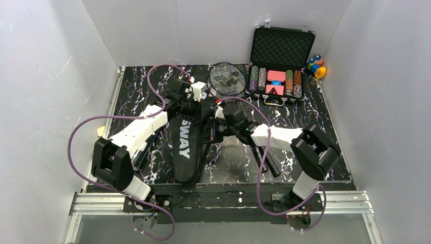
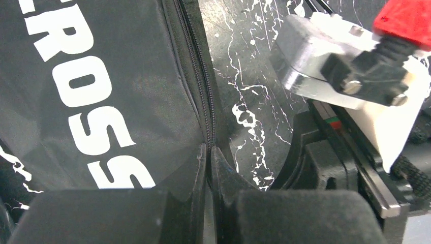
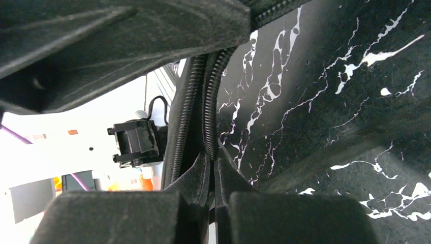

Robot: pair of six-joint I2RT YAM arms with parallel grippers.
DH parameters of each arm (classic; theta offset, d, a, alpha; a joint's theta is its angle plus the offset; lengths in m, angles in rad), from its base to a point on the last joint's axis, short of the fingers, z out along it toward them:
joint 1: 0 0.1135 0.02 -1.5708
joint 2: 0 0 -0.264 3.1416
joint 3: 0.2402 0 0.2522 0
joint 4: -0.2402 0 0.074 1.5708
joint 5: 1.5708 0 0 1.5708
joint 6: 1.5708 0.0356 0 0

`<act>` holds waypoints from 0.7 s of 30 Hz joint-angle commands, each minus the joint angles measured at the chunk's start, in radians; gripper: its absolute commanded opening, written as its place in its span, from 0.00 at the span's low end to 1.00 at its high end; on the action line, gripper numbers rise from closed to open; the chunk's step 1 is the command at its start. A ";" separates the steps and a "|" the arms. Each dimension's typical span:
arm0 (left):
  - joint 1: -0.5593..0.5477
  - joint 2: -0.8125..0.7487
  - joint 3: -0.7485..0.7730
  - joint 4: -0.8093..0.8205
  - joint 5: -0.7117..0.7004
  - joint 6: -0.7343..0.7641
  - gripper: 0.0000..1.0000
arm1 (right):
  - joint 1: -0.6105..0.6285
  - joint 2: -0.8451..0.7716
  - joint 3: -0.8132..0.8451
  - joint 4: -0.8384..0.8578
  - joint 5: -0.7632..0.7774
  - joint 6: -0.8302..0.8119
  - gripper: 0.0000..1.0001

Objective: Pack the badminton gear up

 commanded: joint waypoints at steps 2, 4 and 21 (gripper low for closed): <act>0.000 -0.059 0.069 -0.057 0.084 0.007 0.00 | 0.003 -0.001 0.040 -0.074 0.070 -0.032 0.01; 0.002 -0.072 0.063 -0.078 0.101 0.026 0.00 | 0.004 -0.009 0.035 -0.128 0.109 -0.052 0.01; 0.003 -0.120 -0.005 -0.166 0.099 0.104 0.61 | 0.136 0.057 0.134 -0.453 0.241 -0.099 0.01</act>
